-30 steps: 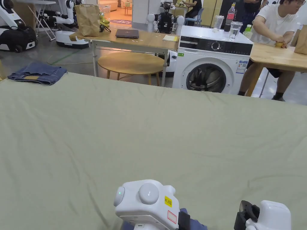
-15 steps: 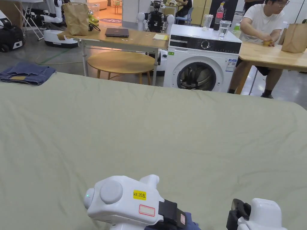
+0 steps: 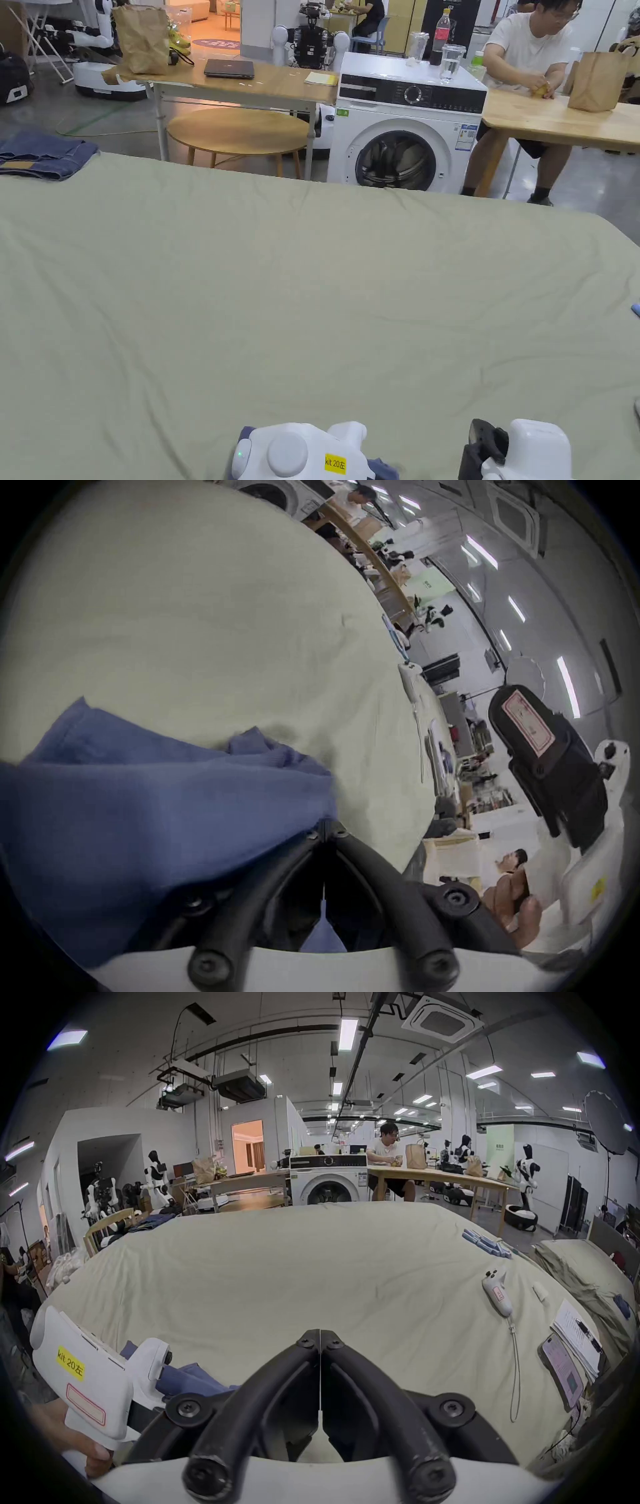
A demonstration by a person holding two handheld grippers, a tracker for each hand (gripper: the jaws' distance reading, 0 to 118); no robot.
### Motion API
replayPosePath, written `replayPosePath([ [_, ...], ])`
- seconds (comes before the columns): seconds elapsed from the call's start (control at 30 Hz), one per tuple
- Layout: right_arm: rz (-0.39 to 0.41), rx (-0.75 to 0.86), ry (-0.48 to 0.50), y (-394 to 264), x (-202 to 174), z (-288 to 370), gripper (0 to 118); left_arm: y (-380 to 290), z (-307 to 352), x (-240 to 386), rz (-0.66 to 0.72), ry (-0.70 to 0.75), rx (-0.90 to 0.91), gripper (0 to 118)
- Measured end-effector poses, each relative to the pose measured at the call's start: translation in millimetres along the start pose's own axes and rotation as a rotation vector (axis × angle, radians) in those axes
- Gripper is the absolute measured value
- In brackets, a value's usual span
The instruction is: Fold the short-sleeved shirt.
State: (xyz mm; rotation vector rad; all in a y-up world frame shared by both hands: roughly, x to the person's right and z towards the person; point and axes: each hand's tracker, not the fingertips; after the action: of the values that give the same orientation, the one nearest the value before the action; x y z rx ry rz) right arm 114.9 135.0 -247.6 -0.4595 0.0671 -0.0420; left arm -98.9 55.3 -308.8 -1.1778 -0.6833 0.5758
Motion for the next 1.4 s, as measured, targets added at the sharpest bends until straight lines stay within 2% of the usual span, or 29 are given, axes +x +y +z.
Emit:
replayPosePath([
  [0.13,-0.001,0.018,0.003,3.5,-0.6,-0.9,0,5.8,23.5,4.6,-0.006,0.013,0.019,0],
  [0.27,0.001,0.050,0.010,13.5,-6.1,-3.9,0,8.0,78.7,12.9,-0.100,0.069,0.199,0],
  [0.4,0.020,0.107,0.013,25.8,-18.7,-5.7,0,0.5,132.1,24.7,-0.270,0.345,0.418,0],
  [0.6,0.020,0.231,0.022,44.1,-42.9,-0.7,0,-26.2,178.8,29.1,-0.455,0.594,0.796,0],
  [0.7,0.021,0.291,0.007,53.0,-53.2,3.3,0,-34.4,188.1,26.6,-0.489,0.704,0.941,0],
  [0.8,0.022,0.337,0.000,59.4,-59.8,6.1,0,-42.5,194.8,21.5,-0.502,0.717,1.114,0],
  [0.97,0.046,0.364,-0.005,64.4,-66.5,7.8,0,-43.1,199.7,18.3,-0.443,0.809,1.173,0],
  [1.1,0.087,0.301,0.020,52.7,-66.5,14.4,0,-44.0,209.4,13.4,-0.419,0.801,1.158,0],
  [1.23,0.135,0.111,0.101,22.2,-67.6,12.8,0,-51.8,218.8,6.0,-0.415,0.758,1.180,0],
  [1.4,0.162,-0.126,0.165,-27.6,-69.4,2.3,0,-53.8,224.7,-3.4,-0.408,0.790,1.123,0],
])
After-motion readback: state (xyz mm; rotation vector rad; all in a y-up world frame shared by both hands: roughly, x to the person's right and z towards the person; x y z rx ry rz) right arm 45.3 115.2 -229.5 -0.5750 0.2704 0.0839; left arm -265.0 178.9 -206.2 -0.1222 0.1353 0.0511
